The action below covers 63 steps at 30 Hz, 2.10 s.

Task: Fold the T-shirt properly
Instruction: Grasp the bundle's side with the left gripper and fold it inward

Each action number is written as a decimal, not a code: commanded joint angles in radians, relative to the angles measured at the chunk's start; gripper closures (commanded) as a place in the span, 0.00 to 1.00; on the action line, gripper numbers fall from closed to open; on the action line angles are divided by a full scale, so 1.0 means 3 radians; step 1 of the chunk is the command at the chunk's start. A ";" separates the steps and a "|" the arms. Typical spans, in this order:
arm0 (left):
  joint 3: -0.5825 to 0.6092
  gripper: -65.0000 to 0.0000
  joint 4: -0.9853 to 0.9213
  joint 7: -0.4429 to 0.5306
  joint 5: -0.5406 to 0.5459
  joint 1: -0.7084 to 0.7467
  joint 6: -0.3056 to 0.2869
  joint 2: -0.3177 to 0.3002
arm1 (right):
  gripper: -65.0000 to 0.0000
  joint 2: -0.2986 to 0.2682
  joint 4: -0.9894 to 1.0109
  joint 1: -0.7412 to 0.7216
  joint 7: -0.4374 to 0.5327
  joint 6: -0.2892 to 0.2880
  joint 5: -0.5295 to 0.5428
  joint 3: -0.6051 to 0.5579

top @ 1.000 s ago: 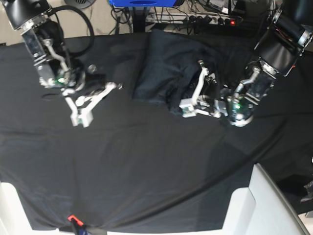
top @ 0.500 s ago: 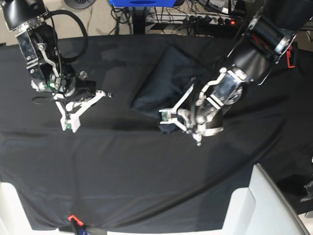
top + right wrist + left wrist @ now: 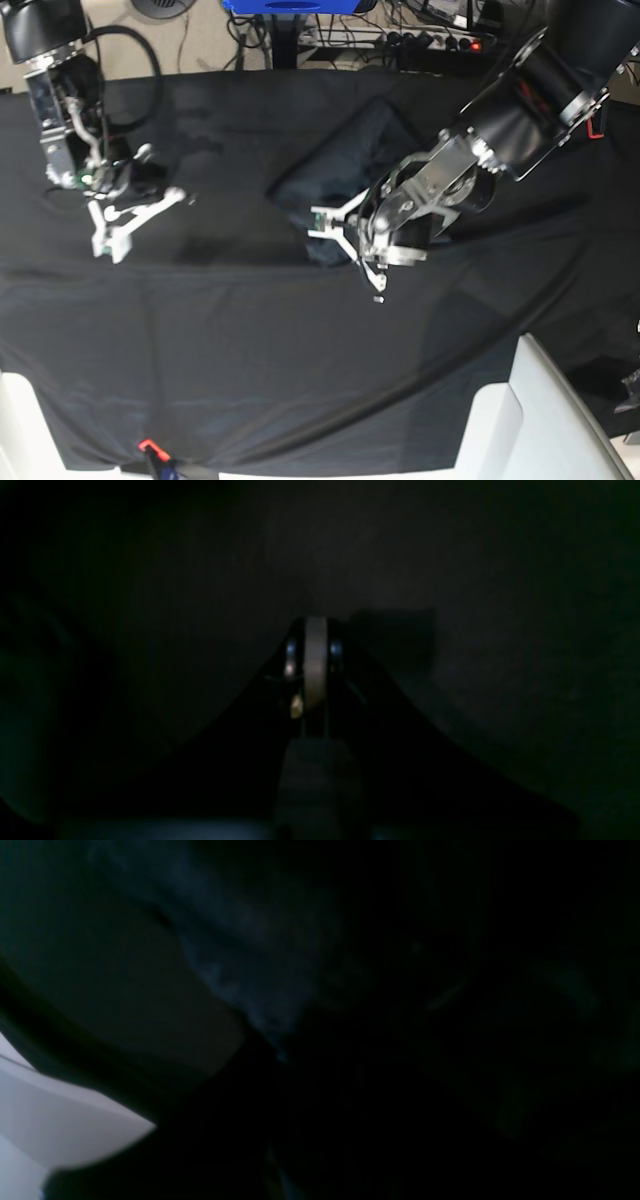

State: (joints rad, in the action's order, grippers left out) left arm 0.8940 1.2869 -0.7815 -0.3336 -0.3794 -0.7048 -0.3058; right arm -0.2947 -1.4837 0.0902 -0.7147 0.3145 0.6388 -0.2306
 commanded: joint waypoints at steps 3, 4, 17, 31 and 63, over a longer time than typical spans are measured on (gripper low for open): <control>0.0076 1.00 0.0295 0.0009 -0.0021 -0.0098 0.0022 -0.0052 | 1.00 -0.0018 -0.0048 -0.0048 0.0022 -0.0018 0.0006 0.0127; 0.0137 1.00 0.0372 0.0009 -0.0021 -0.0109 0.0022 -0.0073 | 1.00 -0.0018 -0.0048 -0.0048 0.0022 -0.0018 0.0006 0.0157; 0.0500 1.00 0.0439 0.0424 -0.0021 -0.0267 0.0022 -0.0103 | 1.00 -0.0012 -0.0048 0.0039 0.0022 -0.0008 0.0006 0.0418; 0.0500 1.00 0.0260 0.0592 -0.0021 -0.0257 0.0022 -0.0022 | 1.00 -0.0012 -0.0048 0.0050 0.0017 -0.0008 0.0006 0.0423; 0.0460 0.09 -0.0175 0.0572 -0.0016 -0.0436 0.0022 0.0214 | 1.00 -0.0012 -0.0043 0.0075 0.0027 -0.0008 0.0006 0.0423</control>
State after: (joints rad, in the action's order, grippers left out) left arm 1.0393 1.2240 -0.6090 -0.3363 -0.4900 -0.7036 -0.2394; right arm -0.2878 -1.4834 0.1284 -0.7212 0.3149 0.6392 -0.1104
